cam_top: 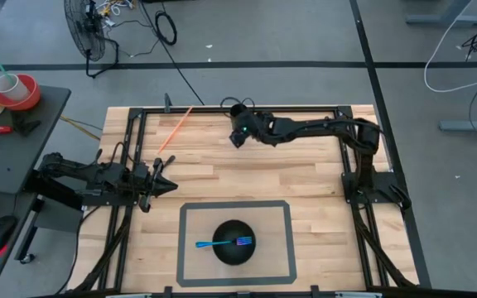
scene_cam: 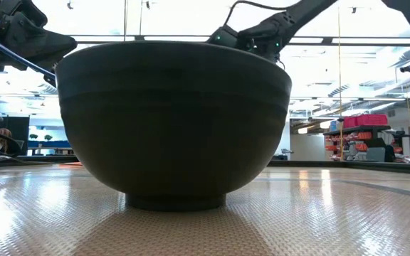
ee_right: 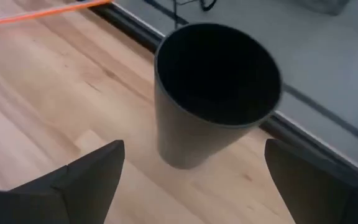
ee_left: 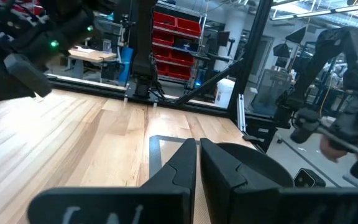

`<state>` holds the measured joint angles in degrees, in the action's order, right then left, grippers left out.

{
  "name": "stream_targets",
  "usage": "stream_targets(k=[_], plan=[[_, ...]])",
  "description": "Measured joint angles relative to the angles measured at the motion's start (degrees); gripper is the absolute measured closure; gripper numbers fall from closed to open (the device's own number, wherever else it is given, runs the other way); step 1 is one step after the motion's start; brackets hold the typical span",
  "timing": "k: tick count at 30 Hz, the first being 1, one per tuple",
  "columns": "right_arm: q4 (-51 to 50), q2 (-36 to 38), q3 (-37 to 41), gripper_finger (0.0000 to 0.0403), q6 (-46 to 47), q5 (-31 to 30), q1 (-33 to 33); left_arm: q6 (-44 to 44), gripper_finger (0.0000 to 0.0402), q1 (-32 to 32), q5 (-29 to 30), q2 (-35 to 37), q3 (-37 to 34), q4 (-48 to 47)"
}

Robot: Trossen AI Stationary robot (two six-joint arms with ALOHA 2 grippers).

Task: Pick & Place Utensil
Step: Put the black cup on the transparent mat

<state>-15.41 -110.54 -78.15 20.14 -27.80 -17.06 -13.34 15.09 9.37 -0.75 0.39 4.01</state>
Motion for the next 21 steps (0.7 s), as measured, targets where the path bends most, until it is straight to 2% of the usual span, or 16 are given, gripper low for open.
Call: stream_targets(k=[6, 14, 21], plan=[[10.0, 0.0, 4.3, 0.0012, -2.1, 1.9, -1.5, 0.0, 0.0376, 0.0, 0.0, 0.0, 0.0, 0.0], [16.2, -0.3, 7.7, 0.0012, -3.9, 1.6, -3.2, 0.0, 0.0376, 0.0, 0.0, 0.0, 0.0, 0.0], [21.9, -0.3, 8.3, 0.0011, -8.9, 5.4, -4.6, 0.0, 0.0376, 0.0, 0.0, 0.0, 0.0, 0.0]])
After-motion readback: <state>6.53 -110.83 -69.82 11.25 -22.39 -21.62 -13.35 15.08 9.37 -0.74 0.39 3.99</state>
